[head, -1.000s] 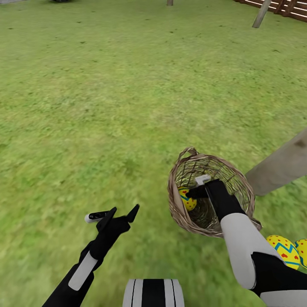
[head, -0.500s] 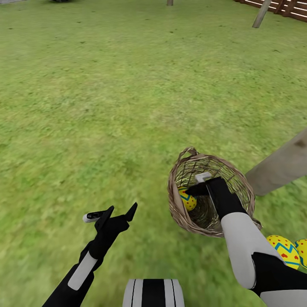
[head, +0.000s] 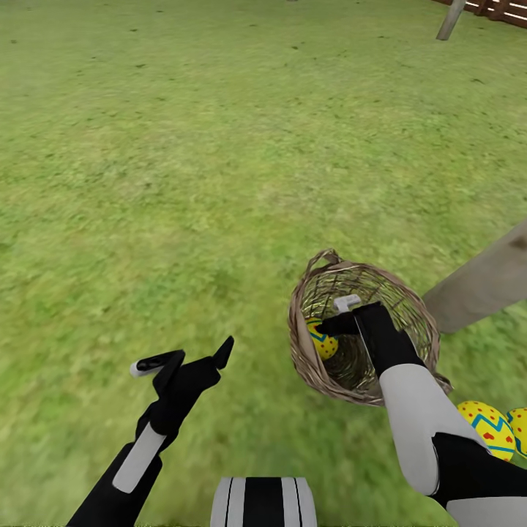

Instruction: Take the three Easter eggs out of the wicker basket on the lawn in the garden, then place them on the lawn next to a single tree (choose any tree) so that all three eggs are next to the same tree and none are left in the basket.

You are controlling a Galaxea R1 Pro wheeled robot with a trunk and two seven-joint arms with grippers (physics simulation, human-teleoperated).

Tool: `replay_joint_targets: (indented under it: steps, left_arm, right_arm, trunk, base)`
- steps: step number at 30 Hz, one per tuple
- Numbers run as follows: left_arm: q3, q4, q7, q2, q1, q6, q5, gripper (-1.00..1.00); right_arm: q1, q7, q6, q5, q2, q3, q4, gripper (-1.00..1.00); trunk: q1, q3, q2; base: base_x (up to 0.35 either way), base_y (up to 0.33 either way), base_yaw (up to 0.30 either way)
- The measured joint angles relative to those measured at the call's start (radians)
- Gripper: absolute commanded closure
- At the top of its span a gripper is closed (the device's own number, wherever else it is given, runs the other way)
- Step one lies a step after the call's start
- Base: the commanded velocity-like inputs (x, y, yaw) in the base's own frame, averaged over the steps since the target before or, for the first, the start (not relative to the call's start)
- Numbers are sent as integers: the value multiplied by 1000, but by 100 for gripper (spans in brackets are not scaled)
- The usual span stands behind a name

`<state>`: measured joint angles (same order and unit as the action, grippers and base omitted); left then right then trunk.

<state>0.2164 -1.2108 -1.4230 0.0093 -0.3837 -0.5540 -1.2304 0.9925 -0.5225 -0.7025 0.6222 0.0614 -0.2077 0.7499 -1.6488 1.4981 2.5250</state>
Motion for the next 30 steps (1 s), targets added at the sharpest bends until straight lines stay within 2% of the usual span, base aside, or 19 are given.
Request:
replay_joint_targets:
  steps: [3,11,30]
  left_arm:
    - [2,-13,-3,1,0,0,0,-100]
    - [3,-18,-3,0,0,0,2,-100]
    - [-2,-2,-25,12,6,0,-9,-100]
  right_arm:
    - [1,3,-1,1,0,0,14,-100]
    - [1,3,0,0,0,0,29,-100]
    - [1,-8,-3,-3,5,-6,24,-100]
  trunk:
    - [0,0,0]
    - [-2,19,1]
    - [-2,19,1]
  base:
    - [0,0,0]
    - [0,0,0]
    - [44,21,0]
